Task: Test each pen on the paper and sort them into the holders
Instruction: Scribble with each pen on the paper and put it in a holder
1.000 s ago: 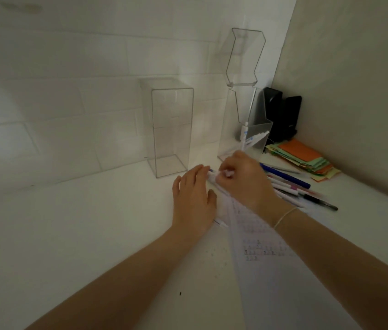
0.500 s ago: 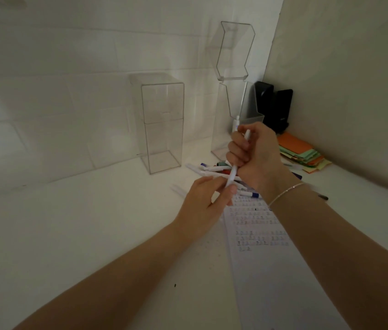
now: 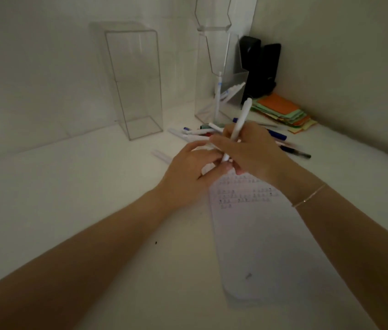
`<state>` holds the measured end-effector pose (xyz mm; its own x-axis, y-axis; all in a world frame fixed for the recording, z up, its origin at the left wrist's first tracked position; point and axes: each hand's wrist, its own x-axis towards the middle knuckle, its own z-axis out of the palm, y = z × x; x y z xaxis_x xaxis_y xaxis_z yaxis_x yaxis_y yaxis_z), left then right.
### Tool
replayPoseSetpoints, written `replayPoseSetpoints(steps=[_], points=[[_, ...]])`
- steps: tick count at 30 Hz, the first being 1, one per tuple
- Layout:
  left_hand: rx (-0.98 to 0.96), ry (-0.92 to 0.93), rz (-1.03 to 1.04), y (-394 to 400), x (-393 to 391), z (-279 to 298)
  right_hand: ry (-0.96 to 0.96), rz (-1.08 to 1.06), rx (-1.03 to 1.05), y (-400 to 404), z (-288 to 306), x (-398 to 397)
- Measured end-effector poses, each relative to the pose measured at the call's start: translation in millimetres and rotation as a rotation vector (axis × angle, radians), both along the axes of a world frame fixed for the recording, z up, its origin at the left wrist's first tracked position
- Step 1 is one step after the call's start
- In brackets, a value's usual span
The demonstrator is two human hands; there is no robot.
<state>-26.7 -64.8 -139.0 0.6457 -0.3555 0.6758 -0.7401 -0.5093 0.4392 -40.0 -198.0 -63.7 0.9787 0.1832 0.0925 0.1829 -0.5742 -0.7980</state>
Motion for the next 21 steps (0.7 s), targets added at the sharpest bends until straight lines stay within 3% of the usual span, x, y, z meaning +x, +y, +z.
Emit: replayPoseSetpoints(steps=[2,5,9,14,21], points=[[-0.006,0.013,-0.031,0,2,-2,-0.069,-0.100,0.089,-11,-3,-3],[0.029,0.069,0.078,4,7,-7,-0.068,-0.180,0.312,-30,-10,-5],[0.199,0.156,0.140,5,10,-12,-0.018,-0.221,0.180,-33,-42,-17],[0.363,0.082,0.149,4,9,-16,0.092,-0.258,0.365,-29,-66,-17],[0.460,0.024,0.148,4,12,-20,-0.073,-0.343,0.167,-24,-81,-18]])
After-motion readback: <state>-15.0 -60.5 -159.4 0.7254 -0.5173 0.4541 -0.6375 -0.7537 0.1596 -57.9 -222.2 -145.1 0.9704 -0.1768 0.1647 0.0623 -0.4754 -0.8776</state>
